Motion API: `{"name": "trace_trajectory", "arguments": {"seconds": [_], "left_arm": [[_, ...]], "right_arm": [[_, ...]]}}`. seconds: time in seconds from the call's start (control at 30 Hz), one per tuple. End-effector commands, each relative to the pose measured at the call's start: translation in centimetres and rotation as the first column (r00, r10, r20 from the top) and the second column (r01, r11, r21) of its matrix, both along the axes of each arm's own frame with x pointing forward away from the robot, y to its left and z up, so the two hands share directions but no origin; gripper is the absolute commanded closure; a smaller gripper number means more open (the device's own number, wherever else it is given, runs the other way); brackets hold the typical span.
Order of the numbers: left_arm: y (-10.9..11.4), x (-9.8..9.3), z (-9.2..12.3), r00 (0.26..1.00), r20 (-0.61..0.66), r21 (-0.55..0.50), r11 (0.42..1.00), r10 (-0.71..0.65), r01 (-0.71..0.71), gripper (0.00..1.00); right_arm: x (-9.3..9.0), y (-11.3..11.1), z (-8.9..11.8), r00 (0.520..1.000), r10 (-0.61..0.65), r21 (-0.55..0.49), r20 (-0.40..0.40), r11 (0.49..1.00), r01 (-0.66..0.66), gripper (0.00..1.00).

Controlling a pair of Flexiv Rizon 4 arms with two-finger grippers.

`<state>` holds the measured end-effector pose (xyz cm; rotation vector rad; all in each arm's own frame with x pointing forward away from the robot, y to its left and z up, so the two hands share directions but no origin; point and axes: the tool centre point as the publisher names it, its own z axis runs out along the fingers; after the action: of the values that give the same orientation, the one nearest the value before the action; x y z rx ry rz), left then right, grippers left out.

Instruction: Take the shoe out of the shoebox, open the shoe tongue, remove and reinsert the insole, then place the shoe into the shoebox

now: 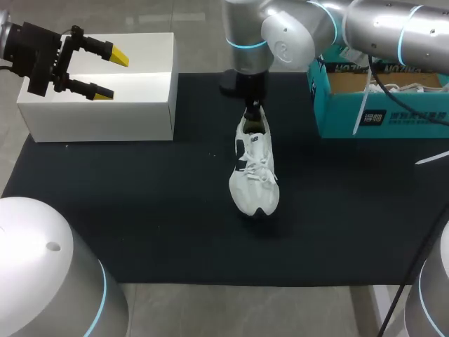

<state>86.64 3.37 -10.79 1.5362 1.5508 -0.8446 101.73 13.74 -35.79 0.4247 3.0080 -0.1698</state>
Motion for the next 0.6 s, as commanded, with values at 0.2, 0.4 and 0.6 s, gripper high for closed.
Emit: {"name": "trace_trajectory", "arguments": {"seconds": [0.2, 0.4, 0.6], "left_arm": [[0.0, 0.1, 0.1, 1.0, -0.001, 0.004, 1.0, -0.002, 0.002, 0.0], [0.0, 0.1, 0.1, 1.0, -0.001, 0.004, 1.0, -0.002, 0.002, 0.0], [0.0, 0.1, 0.1, 1.0, -0.001, 0.004, 1.0, -0.002, 0.002, 0.0]], "right_arm": [[-0.1, -0.8, 10.3, 0.997, 0.033, 0.021, 0.077, 0.999, -0.034, 1.0], [0.1, -0.5, 12.7, 0.993, 0.037, 0.023, 0.112, 0.999, -0.04, 1.0], [0.1, -0.5, 12.7, 0.993, 0.037, 0.023, 0.112, 0.999, -0.04, 1.0]]}}
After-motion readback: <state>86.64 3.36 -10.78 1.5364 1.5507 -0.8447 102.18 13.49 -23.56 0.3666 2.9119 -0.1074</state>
